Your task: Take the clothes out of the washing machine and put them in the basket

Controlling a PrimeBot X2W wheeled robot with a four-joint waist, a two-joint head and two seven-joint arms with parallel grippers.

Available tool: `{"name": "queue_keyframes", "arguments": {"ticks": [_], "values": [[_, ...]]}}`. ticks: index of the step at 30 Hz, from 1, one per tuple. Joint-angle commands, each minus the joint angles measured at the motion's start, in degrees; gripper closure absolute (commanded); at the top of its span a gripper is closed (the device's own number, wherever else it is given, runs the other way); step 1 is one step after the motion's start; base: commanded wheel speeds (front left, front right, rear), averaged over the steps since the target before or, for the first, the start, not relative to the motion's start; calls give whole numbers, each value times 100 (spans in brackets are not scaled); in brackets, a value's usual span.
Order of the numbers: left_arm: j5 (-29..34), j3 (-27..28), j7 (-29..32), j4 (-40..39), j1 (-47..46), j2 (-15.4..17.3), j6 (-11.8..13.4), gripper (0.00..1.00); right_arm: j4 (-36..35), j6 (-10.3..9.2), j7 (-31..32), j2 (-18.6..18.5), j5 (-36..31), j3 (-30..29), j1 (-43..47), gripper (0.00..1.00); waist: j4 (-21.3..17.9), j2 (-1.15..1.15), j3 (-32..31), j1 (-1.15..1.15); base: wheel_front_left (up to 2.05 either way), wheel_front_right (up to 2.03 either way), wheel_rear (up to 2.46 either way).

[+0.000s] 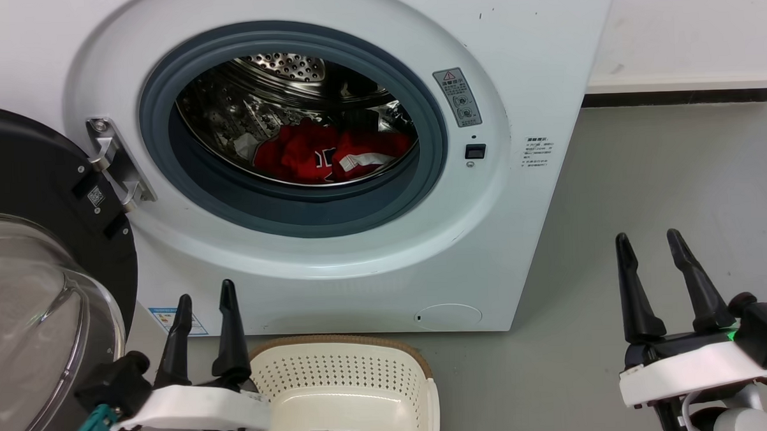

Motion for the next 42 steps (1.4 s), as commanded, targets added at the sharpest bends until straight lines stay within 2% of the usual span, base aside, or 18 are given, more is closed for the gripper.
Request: {"name": "queue_keyframes", "arguments": {"ticks": [1,10,25,35,42], "values": [[260,-67,-61,-97,10,12,-1,0,-35,0,-61,-26,-232,23,-6,0,2,0,3,0,0,0,0],[968,-342,-196,6,78,82,66,0,195,0,-184,-26,-606,-112,112,0,-9,0,-4,0,0,0,0],[1715,-759,-369,142,166,301,176,0,712,0,-367,-25,-1185,-112,208,0,-58,0,-9,0,0,0,0],[2280,-1060,-489,211,158,459,488,0,541,-1,-476,-25,-1668,-62,184,0,-75,0,18,0,0,0,0],[2285,-957,-560,158,224,386,583,0,648,-1,-560,-23,-1727,-48,263,0,-85,0,28,0,0,0,0]]}}
